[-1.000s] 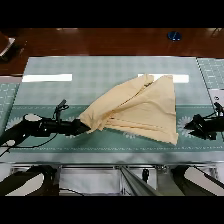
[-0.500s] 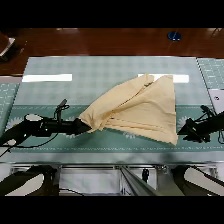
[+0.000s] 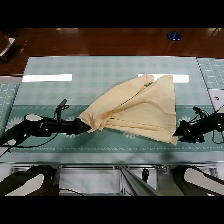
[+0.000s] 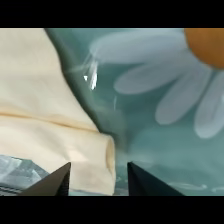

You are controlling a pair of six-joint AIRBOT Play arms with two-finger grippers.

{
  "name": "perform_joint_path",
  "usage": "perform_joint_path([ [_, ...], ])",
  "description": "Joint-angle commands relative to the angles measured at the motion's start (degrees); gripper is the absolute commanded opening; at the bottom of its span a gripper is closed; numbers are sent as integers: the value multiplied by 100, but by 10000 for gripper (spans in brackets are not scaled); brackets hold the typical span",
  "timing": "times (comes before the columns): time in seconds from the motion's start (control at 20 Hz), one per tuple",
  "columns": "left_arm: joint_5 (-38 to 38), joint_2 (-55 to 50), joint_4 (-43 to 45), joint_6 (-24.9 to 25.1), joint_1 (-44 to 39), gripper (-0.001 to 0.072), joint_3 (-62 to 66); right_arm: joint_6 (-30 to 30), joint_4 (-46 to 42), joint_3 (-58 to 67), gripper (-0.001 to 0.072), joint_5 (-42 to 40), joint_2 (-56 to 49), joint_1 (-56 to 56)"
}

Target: Fold the shirts.

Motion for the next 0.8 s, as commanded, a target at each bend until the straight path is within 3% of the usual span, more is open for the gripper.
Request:
perform_joint_path([
  [0.0,22,-4,0,0,-4,28,0,11,323,-26,413,-184,-212,13],
  [0.15,44,-4,-61,2,-4,28,0,-59,763,-24,401,-321,-391,13],
  [0.2,44,-4,-140,4,-4,28,0,-103,920,-20,345,-380,-391,13],
  [0.3,39,-4,-581,225,-4,28,0,-496,1338,48,97,-343,-391,13],
  [0.35,39,-4,-896,393,-4,28,9,-949,1692,96,17,-227,-391,15],
  [0.55,17,4,-1860,684,9,28,476,-1580,2754,522,17,251,-354,15],
  [0.75,66,74,-2741,710,46,27,2208,-1198,3027,2352,17,262,166,391],
])
